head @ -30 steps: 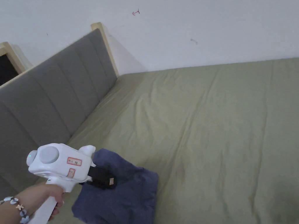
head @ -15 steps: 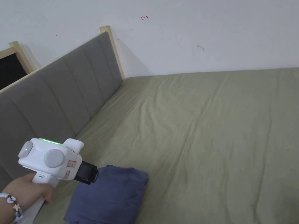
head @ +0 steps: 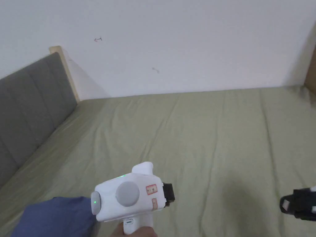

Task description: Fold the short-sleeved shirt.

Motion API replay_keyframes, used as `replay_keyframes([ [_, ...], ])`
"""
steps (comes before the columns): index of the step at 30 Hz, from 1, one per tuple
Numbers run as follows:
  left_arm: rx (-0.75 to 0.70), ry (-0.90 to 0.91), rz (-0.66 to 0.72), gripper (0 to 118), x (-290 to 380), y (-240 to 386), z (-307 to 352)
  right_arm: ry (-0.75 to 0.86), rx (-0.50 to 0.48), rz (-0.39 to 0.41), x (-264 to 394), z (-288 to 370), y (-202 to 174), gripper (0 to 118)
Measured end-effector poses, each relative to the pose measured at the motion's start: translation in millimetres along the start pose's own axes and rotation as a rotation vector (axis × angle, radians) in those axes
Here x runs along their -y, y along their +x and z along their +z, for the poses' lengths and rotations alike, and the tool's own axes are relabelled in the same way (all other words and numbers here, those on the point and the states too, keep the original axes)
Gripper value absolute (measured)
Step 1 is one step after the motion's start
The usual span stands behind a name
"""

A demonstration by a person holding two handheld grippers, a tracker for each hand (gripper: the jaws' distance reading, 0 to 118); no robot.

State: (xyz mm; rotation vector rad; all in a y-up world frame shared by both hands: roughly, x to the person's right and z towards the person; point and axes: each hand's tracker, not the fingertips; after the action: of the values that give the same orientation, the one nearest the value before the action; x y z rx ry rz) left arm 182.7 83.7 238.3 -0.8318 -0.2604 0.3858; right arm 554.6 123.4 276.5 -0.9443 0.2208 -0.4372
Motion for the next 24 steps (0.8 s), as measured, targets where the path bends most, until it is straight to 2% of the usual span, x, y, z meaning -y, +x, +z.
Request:
replay_keyframes([
  [3,-0.118,0.256,-0.209,0,-6,49,15,0.202,0.074,0.122,-19,16,-11,0],
  [5,-0.172,0.418,-0.295,0,-4,66,25,0.38,0.108,0.2,-26,30,-24,0],
  [6,-0.192,0.49,-0.309,0,-5,73,32,0.479,0.088,0.215,-26,38,-30,0],
  [9,-0.24,0.725,-0.312,0,1,82,54,0.803,0.129,0.293,-16,57,-46,0],
  [12,-0.293,0.912,-0.358,2,9,85,71,1.004,0.167,0.362,-6,66,-54,1],
  [13,-0.285,0.937,-0.367,13,11,85,77,1.038,0.178,0.378,-4,67,-57,6],
  [14,-0.279,0.944,-0.371,32,11,85,80,1.05,0.181,0.386,-1,68,-62,22],
  [15,-0.281,0.938,-0.373,63,13,85,83,1.035,0.17,0.386,0,68,-65,47],
  [16,-0.298,0.927,-0.381,98,13,86,85,1.027,0.165,0.39,1,67,-66,89],
  [17,-0.313,0.918,-0.386,110,14,86,86,1.016,0.158,0.398,2,65,-67,112],
  [18,-0.315,0.927,-0.39,113,15,86,88,1.004,0.16,0.409,4,61,-68,118],
  [19,-0.323,0.943,-0.394,113,19,85,90,0.966,0.231,0.465,12,62,-70,118],
  [20,-0.328,0.956,-0.395,113,22,85,92,1.014,0.19,0.45,15,61,-71,118],
  [24,-0.296,0.924,-0.378,114,22,84,97,0.956,0.228,0.478,19,50,-76,118],
])
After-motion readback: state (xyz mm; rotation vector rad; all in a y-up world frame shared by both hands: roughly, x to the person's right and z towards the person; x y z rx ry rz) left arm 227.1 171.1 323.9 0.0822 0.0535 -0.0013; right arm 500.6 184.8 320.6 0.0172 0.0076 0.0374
